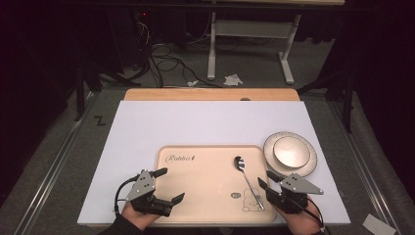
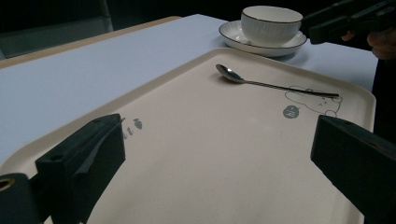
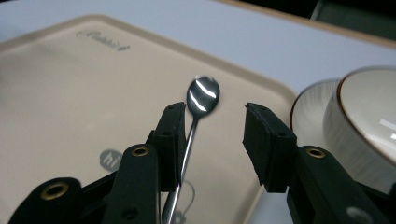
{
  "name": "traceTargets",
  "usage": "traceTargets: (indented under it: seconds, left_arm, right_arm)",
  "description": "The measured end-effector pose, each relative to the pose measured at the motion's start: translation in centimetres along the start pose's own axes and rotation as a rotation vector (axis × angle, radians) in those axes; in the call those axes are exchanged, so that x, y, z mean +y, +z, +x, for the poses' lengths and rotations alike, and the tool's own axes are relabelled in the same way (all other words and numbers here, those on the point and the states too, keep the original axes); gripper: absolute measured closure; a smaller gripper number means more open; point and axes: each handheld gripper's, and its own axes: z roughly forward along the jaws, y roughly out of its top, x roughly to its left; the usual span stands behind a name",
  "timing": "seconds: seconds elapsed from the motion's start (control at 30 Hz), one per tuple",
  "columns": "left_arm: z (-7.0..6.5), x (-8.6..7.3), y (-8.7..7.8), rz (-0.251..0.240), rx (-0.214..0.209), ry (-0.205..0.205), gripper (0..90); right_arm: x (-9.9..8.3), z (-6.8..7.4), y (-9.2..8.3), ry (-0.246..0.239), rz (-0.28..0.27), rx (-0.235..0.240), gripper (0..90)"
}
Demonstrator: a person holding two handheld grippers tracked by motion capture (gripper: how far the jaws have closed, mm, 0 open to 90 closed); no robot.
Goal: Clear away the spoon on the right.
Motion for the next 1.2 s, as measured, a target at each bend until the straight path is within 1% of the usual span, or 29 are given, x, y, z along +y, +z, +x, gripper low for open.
traceTargets:
  seconds: [0.03, 0.1, 0.13, 0.2, 0.27, 0.3, 0.37, 0.4, 0.43, 0.53, 0.6, 0.67, 0.7, 0.77, 0.83, 1.0, 1.03, 1.1, 1.2]
  left_arm:
    - [0.0, 0.0, 0.0, 0.0, 0.0, 0.0, 3.6]
    - [0.0, 0.0, 0.0, 0.0, 0.0, 0.001, 3.5]
    - [0.0, 0.0, 0.0, -0.001, 0.001, 0.002, 3.5]
    - [0.0, 0.0, 0.0, 0.0, -0.001, 0.001, 3.5]
    - [0.0, 0.0, 0.0, -0.001, 0.001, 0.002, 3.6]
    - [0.0, 0.0, -0.1, -0.001, 0.001, 0.002, 3.5]
    - [0.0, 0.0, -0.1, -0.002, 0.001, 0.0, 3.5]
    - [0.0, 0.0, -0.1, -0.004, 0.002, -0.003, 3.6]
    - [0.1, 0.0, -0.1, -0.003, 0.004, -0.002, 3.5]
    - [0.1, 0.0, -0.2, -0.004, 0.006, -0.005, 3.6]
    - [0.1, 0.0, -0.2, -0.004, 0.005, -0.006, 3.6]
    - [0.1, 0.0, -0.2, -0.002, 0.005, -0.005, 3.6]
    - [0.0, 0.0, -0.1, -0.003, 0.003, -0.005, 3.6]
    - [0.0, 0.0, -0.1, -0.003, 0.002, -0.005, 3.6]
    - [0.0, 0.0, -0.1, -0.002, 0.003, -0.004, 3.7]
    - [0.0, 0.0, 0.0, -0.003, 0.002, -0.005, 3.7]
    - [0.0, 0.0, 0.0, -0.002, 0.001, -0.006, 3.7]
    - [0.0, 0.0, 0.0, -0.003, 0.001, -0.006, 3.7]
    - [0.0, 0.0, 0.0, -0.003, 0.001, -0.007, 3.7]
  right_arm:
    - [0.0, 0.1, -0.1, 0.019, 0.002, 0.009, 64.0]
    - [0.1, 0.2, -0.4, 0.004, -0.013, 0.009, 66.0]
    - [0.2, 0.3, -0.6, 0.004, -0.02, 0.006, 67.3]
    - [0.2, 0.3, -0.9, -0.003, -0.026, -0.001, 75.4]
    - [0.1, 0.1, -1.0, 0.005, -0.012, -0.005, 88.1]
    - [-0.1, 0.0, -1.0, 0.012, -0.002, -0.008, 90.0]
    - [-0.4, -0.3, -1.0, 0.014, 0.015, -0.003, 90.0]
    - [-0.6, -0.5, -1.0, 0.007, 0.035, -0.007, 90.0]
    - [-0.9, -0.7, -1.0, 0.011, 0.058, -0.001, 90.0]
    - [-1.6, -1.1, -1.0, 0.043, 0.12, 0.022, 90.0]
    - [-2.1, -1.2, -1.0, 0.037, 0.156, 0.031, 90.0]
    - [-2.6, -1.3, -0.9, 0.047, 0.207, 0.048, 90.0]
    - [-2.8, -1.3, -0.9, 0.041, 0.225, 0.06, 90.0]
    - [-3.1, -1.1, -0.8, 0.029, 0.256, 0.061, 90.0]
    - [-3.3, -0.9, -0.5, 0.006, 0.291, 0.09, 90.0]
    - [-3.6, -0.2, 0.2, -0.033, 0.349, 0.105, 90.0]
    - [-3.6, -0.1, 0.3, -0.028, 0.361, 0.106, 90.0]
    - [-3.8, 0.0, 0.5, -0.042, 0.373, 0.107, 90.0]
    - [-3.9, 0.1, 0.7, -0.04, 0.383, 0.111, 90.0]
